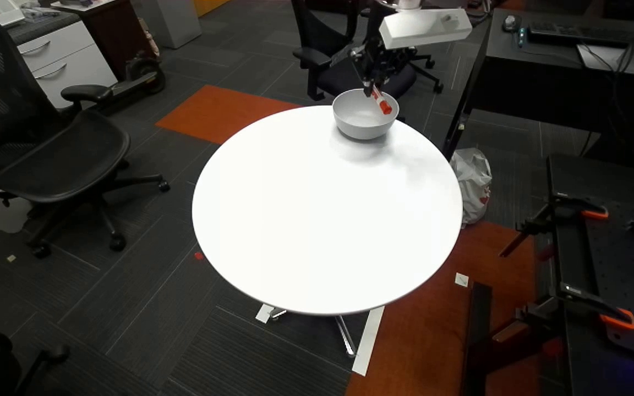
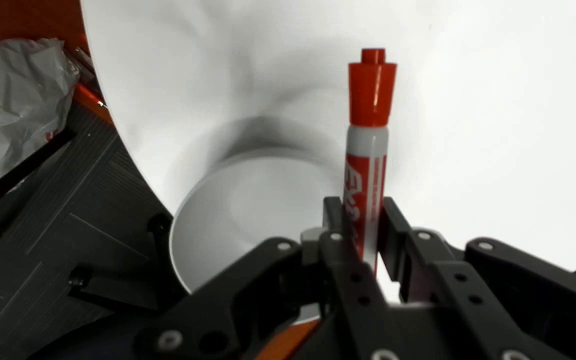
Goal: Take the marker out of the bowl and put it on the table
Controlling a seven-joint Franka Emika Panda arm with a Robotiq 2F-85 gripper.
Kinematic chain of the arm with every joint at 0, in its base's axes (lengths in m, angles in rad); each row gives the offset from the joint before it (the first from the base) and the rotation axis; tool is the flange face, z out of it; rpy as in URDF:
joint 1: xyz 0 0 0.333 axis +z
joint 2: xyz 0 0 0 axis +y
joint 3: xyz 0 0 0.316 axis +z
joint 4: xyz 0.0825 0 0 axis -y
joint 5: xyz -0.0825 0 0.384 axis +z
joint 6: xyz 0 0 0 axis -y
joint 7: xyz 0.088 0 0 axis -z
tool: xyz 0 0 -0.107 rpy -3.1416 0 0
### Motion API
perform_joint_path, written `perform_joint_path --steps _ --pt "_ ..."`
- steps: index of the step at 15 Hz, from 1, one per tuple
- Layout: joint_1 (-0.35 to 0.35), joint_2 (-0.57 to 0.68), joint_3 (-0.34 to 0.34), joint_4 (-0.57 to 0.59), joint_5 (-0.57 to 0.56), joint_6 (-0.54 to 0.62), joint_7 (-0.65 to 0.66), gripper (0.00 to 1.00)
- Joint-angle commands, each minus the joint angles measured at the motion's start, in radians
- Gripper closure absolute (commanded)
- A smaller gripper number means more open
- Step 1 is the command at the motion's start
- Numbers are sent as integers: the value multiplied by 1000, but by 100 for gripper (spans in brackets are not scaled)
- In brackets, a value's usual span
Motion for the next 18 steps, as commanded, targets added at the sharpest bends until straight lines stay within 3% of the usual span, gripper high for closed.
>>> perform_joint_path --steps 1,8,18 --pt "59 -138 1 -246 -93 117 123 95" --pt "57 -172 51 -417 -136 156 223 95" --pt "56 -34 40 -370 -165 237 154 95"
